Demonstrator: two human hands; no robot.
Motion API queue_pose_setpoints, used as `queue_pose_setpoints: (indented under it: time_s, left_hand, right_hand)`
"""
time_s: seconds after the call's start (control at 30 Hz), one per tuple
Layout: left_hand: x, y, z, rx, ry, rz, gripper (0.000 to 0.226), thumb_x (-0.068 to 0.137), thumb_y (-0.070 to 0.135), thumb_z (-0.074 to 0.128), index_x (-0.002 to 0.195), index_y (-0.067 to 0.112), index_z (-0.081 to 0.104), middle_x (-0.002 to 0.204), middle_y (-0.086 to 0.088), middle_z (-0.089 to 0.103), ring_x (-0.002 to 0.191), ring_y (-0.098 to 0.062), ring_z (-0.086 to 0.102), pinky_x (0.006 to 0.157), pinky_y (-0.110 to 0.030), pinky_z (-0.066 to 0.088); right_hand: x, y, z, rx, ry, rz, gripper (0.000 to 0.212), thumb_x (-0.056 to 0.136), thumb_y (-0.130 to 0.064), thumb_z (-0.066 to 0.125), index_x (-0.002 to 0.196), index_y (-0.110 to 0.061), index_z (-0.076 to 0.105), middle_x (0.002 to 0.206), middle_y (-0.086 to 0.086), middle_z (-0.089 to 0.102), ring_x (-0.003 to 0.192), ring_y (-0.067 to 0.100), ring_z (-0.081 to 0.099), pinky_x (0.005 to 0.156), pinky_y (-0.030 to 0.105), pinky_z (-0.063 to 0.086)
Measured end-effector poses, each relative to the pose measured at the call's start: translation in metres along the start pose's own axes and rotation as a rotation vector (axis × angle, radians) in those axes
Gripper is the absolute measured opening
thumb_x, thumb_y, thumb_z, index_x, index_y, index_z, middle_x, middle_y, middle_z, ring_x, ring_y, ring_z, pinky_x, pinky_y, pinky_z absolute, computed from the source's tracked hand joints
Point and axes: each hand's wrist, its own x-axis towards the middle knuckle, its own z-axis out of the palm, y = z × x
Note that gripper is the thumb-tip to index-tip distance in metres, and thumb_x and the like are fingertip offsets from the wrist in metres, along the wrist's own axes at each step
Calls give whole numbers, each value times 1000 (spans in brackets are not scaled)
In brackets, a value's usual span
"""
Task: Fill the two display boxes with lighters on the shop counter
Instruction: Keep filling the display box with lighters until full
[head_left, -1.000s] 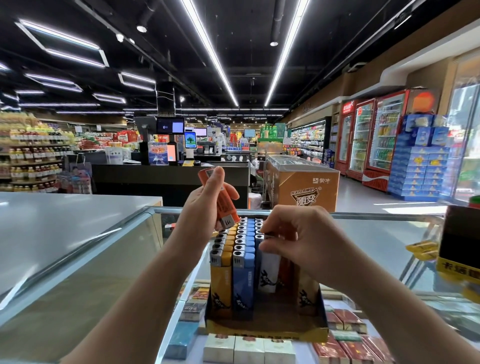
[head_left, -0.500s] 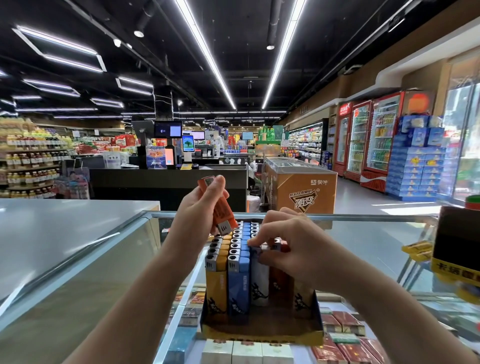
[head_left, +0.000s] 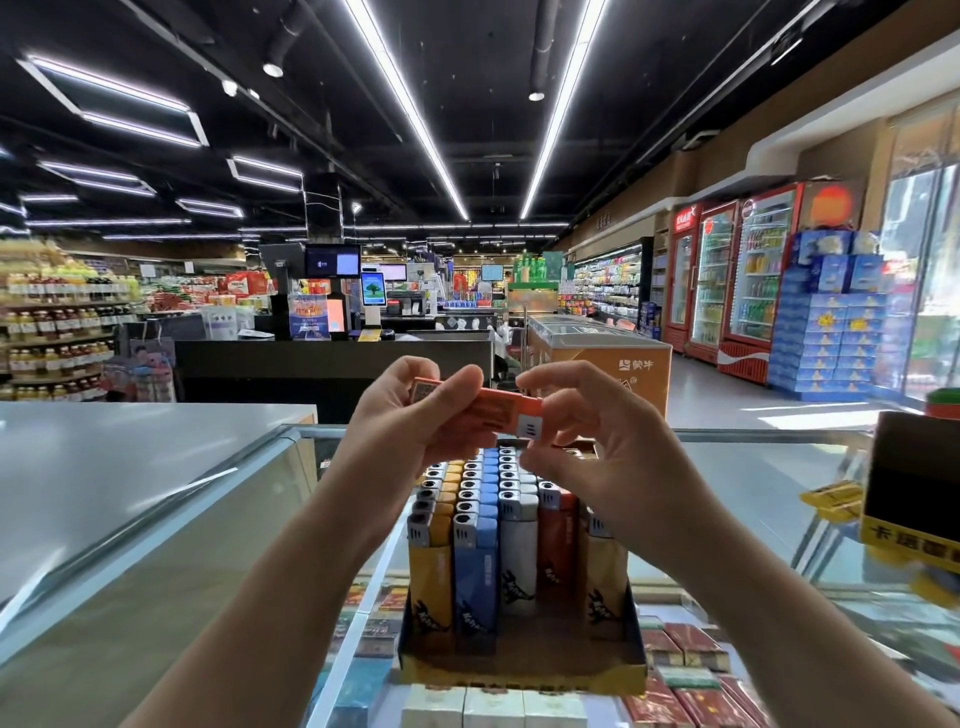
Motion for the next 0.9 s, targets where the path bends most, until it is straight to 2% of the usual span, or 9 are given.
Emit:
queue_pose_setpoints:
  time_s: [0.07, 0.17, 0.27, 0.4, 0.47, 0.53, 0.63, 0.8, 0.9]
  left_hand:
    - [0, -1, 1, 41, -23, 0, 47, 57, 39, 74, 80, 14, 43, 66, -6, 68, 57, -18, 65, 48, -20, 51]
    - [0, 0, 2, 164, -16, 25, 48, 59, 47, 70, 84, 14, 46, 68, -4, 70, 61, -14, 66, 56, -19, 52]
    - [-3, 0, 4, 290, -36, 33, 51, 62, 54, 60, 96, 17, 50, 72, 3, 72, 68, -8, 68, 62, -13, 50]
    - [-4, 3, 6, 520, -190, -78, 48, 67, 54, 56, 107, 30, 45, 86, 14, 71, 81, 9, 63, 65, -7, 45]
    - [-5, 7, 2, 619, -337, -165, 51, 70, 53, 61, 114, 40, 40, 107, 21, 60, 94, 14, 55, 70, -5, 43]
    - [-10, 13, -3, 691, -508, -259, 53, 71, 55, 66, 116, 51, 38, 119, 29, 46, 103, 18, 47, 76, -6, 42]
    - [-15, 13, -3, 868, -622, -316, 52, 69, 56, 65, 111, 63, 35, 120, 38, 29, 106, 21, 36, 86, -9, 33]
    - [-15, 10, 3, 950, -610, -321, 47, 80, 41, 66, 115, 57, 38, 142, 19, 33, 125, 1, 34, 106, -33, 32]
    - [-15, 9, 1, 1029, -600, -283, 59, 76, 49, 67, 126, 52, 37, 144, 20, 30, 127, 2, 29, 102, -24, 28]
  right_hand:
    - [0, -1, 0, 16, 12, -14, 45, 70, 0, 75, 96, -35, 62, 79, -11, 67, 75, 9, 61, 79, 29, 52]
    - [0, -2, -1, 55, 32, -33, 32, 67, -22, 75, 93, -38, 66, 81, -16, 68, 77, 7, 64, 81, 28, 54]
    - [1, -4, -2, 86, 68, -41, 24, 66, -34, 67, 89, -37, 66, 82, -17, 70, 76, 5, 66, 73, 20, 54]
    - [4, -4, -12, 160, 274, -9, 10, 70, -26, 64, 79, -27, 67, 75, -7, 71, 65, 13, 68, 58, 22, 55]
    - [5, -3, -20, 233, 375, 17, 7, 72, -19, 66, 76, -25, 67, 68, -7, 71, 57, 11, 66, 51, 19, 53]
    - [5, -2, -27, 282, 437, 44, 15, 76, -10, 67, 72, -24, 68, 60, -6, 68, 47, 7, 59, 44, 16, 47]
    - [5, -3, -31, 257, 387, 44, 13, 75, -7, 68, 76, -20, 67, 56, -5, 64, 42, 4, 52, 40, 13, 40]
    - [4, -7, -29, 96, 170, 8, 10, 73, -7, 71, 76, -13, 65, 60, 0, 65, 44, 1, 54, 44, 10, 42]
    - [4, -11, -35, 107, 130, 8, 8, 68, -9, 73, 72, -14, 67, 59, -5, 65, 44, 0, 54, 45, 8, 41]
